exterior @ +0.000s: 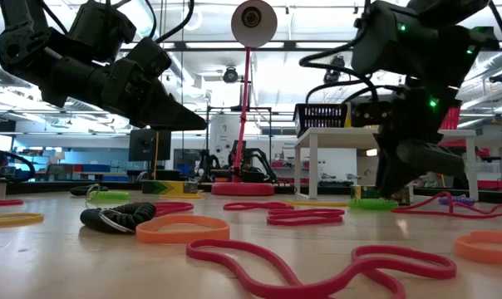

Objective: Pick & Place Office Desk Supplies
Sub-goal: Put the crayon box into the black bin

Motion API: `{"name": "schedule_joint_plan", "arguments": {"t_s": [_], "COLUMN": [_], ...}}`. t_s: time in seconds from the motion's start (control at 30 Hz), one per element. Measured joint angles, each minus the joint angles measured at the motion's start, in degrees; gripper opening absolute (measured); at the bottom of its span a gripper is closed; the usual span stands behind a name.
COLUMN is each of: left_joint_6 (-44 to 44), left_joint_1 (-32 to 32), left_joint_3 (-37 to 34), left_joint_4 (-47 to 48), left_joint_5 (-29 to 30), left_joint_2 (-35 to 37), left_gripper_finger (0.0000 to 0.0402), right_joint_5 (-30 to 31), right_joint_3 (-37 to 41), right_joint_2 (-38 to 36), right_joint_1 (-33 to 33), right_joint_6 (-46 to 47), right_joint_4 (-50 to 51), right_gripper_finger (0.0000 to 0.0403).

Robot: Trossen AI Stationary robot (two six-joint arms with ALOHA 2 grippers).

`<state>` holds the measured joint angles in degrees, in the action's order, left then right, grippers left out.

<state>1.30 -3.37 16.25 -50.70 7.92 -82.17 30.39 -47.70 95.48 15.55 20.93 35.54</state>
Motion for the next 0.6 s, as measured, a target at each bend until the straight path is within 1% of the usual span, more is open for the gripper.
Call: {"name": "schedule_joint_plan", "arguments": {"t_s": [0.17,0.33,0.43,0.5,0.6], "left_joint_6": [-0.02,-0.39,-0.39,-0.37,-0.35], "left_joint_1": [0.01,0.0,0.0,0.02,0.02], "left_joint_3": [0.0,0.0,0.0,0.0,0.0], "left_joint_4": [0.0,0.0,0.0,-0.02,-0.02], "left_joint_5": [0.0,0.0,0.0,0.0,0.0], "left_joint_2": [0.0,0.0,0.0,0.0,0.0], "left_gripper_finger": [0.0125,0.0125,0.0125,0.0125,0.0125], "right_joint_5": [-2.17,-3.04,-3.35,-4.47,-5.26], "right_joint_3": [-0.02,-0.02,-0.02,-0.02,-0.09], "right_joint_2": [0.0,-1.21,-3.48,-4.95,-5.64], "right_joint_1": [0.07,0.17,0.17,0.11,-1.08], "right_joint_6": [-0.58,-1.94,-1.96,-3.07,-3.56], "right_joint_4": [-4.26,-4.07,-4.33,-3.79,0.1], "right_gripper_finger": [0.0123,0.0105,0.0081,0.0056,0.0013]}}
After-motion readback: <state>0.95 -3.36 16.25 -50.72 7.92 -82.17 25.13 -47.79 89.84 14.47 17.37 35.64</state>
